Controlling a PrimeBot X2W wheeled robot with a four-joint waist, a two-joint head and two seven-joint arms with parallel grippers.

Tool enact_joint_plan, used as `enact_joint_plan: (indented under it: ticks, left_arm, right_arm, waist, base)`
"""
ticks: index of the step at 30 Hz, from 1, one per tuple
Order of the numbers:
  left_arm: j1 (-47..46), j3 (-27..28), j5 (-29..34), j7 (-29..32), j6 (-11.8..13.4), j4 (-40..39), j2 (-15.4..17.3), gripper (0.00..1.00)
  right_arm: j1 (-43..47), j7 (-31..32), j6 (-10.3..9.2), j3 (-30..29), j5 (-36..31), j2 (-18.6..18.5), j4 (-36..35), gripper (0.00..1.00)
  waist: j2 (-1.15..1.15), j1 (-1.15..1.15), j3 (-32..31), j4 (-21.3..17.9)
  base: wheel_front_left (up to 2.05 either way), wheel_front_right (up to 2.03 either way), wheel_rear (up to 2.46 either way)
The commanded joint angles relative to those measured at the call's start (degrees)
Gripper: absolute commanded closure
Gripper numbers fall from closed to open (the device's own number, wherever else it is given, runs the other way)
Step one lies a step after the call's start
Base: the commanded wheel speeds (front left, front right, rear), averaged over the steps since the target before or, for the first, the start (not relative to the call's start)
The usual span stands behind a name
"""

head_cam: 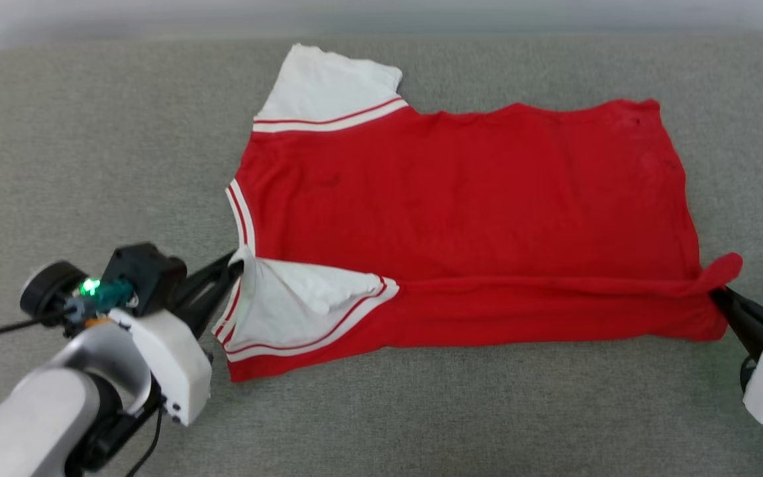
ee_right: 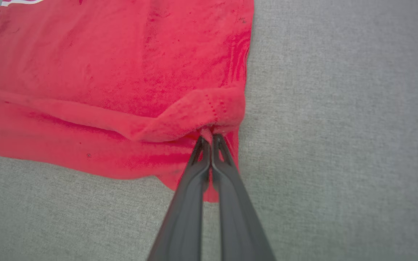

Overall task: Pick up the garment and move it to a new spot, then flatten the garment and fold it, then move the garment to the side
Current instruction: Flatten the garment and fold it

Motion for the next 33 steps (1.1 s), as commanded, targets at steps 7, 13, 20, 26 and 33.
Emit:
enact_joint_plan:
  ticks: [7,13,20,26,33]
  left_arm:
    - [-6.92,-1.1,2.59,0.94,-1.88,7.49,-2.23,1.0]
    - [-10.42,-2.81,6.34,-4.32,-2.35,16.55,-6.4,0.0]
    - [-9.31,-2.73,5.82,-8.17,-0.86,21.26,-9.55,0.0]
    - [-5.36,-1.2,2.94,-7.73,2.82,20.32,-10.63,0.0]
    - [2.35,-1.67,-0.78,-0.92,7.98,13.67,-9.38,0.0]
  right_arm:
    - [-7.25,1.5,-0.04,3.2,-2.74,0.78,3.47,1.0]
    - [-11.75,1.85,-0.04,5.63,-5.03,1.95,8.1,0.0]
    - [-11.99,2.81,-0.04,6.17,-5.92,2.17,9.6,0.0]
    - [-9.14,5.59,-0.04,4.73,-8.21,2.58,8.08,0.0]
    - [-3.61,11.96,-0.04,-1.54,-11.9,6.13,2.71,0.0]
  waist:
    - [0.0,-0.01,4.48,-1.08]
    - [0.0,-0.01,4.7,-0.99]
    - [0.0,-0.01,1.58,-0.37]
    - [0.0,-0.01,-2.35,0.48]
    - [0.0,-0.01,-5.53,1.53]
  base:
    - [0.0,0.0,0.0]
    - [0.0,0.0,0.0]
    - [0.0,0.0,0.0]
    - [0.0,0.0,0.0]
    - [0.0,0.0,0.0]
